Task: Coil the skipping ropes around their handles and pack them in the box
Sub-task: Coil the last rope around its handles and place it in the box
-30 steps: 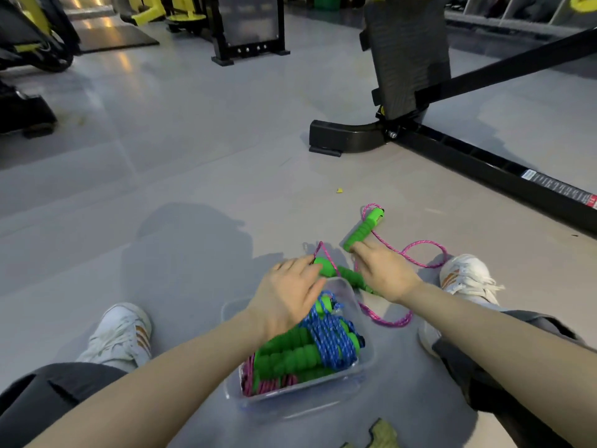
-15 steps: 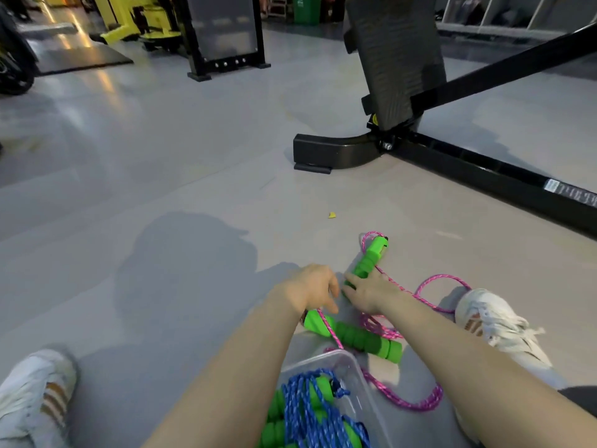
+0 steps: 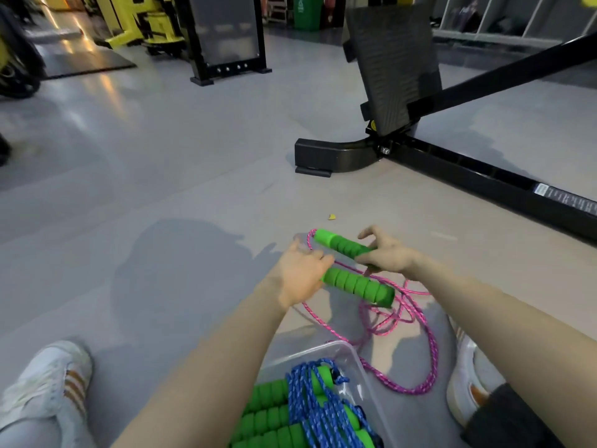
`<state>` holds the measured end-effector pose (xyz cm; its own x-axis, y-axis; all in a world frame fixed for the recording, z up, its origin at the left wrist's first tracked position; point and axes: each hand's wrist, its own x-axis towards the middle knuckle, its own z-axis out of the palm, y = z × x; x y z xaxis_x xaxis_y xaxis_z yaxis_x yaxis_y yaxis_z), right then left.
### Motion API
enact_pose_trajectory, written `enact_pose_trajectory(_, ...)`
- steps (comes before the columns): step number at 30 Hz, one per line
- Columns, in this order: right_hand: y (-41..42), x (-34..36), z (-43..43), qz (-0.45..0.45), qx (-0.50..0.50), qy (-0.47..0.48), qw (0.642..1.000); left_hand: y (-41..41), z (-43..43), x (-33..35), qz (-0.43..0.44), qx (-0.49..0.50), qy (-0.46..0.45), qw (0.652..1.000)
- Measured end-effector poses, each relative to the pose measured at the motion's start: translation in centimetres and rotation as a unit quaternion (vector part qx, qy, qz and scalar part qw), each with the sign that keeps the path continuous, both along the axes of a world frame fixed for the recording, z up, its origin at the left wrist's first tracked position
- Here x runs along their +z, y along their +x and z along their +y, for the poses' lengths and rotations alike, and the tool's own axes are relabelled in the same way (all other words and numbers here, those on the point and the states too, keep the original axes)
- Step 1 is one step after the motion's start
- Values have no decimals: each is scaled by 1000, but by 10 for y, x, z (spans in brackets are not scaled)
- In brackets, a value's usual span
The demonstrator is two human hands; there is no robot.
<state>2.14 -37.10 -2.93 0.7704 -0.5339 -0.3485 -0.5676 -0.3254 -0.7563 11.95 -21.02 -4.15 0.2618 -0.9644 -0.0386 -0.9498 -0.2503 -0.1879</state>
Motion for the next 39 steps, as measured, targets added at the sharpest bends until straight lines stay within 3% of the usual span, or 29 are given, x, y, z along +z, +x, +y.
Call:
enact_pose_trajectory(2, 0, 35, 3, -68, -22, 61, 996, 8, 7, 24, -1, 30, -40, 999)
enact_pose_trajectory(6, 7, 97, 25, -167, -2, 57, 984, 15, 18, 70, -26, 97, -92, 991)
enact_pose_trajectory(15, -6, 165, 99, -283, 44, 101, 953, 3, 65, 153, -134, 176, -147, 964)
enact_pose_trajectory(20, -13, 191, 136, -326, 72, 33, 942, -7, 83, 182, -83, 228, -199, 950)
enact_pose_trajectory(24, -20, 213, 159, -360, 81, -48, 928, -17, 96, 208, 17, 189, -251, 949)
enact_pose_trajectory(28, -26, 232, 167, -388, 87, -8, 917, -16, 113, 230, 89, 151, -286, 942)
enact_pose_trajectory(34, -12, 234, 174, -411, 113, 14, 904, 4, 124, 232, 70, 126, -328, 934)
enact_pose_trajectory(36, -6, 226, 176, -415, 113, 112, 896, 7, 124, 229, 164, 142, -373, 902)
enact_pose_trajectory(38, 0, 215, 170, -385, 122, 201, 892, 5, 122, 230, 361, 170, -440, 805)
enact_pose_trajectory(39, 1, 209, 167, -347, 142, 192, 907, 2, 122, 232, 447, 172, -462, 746)
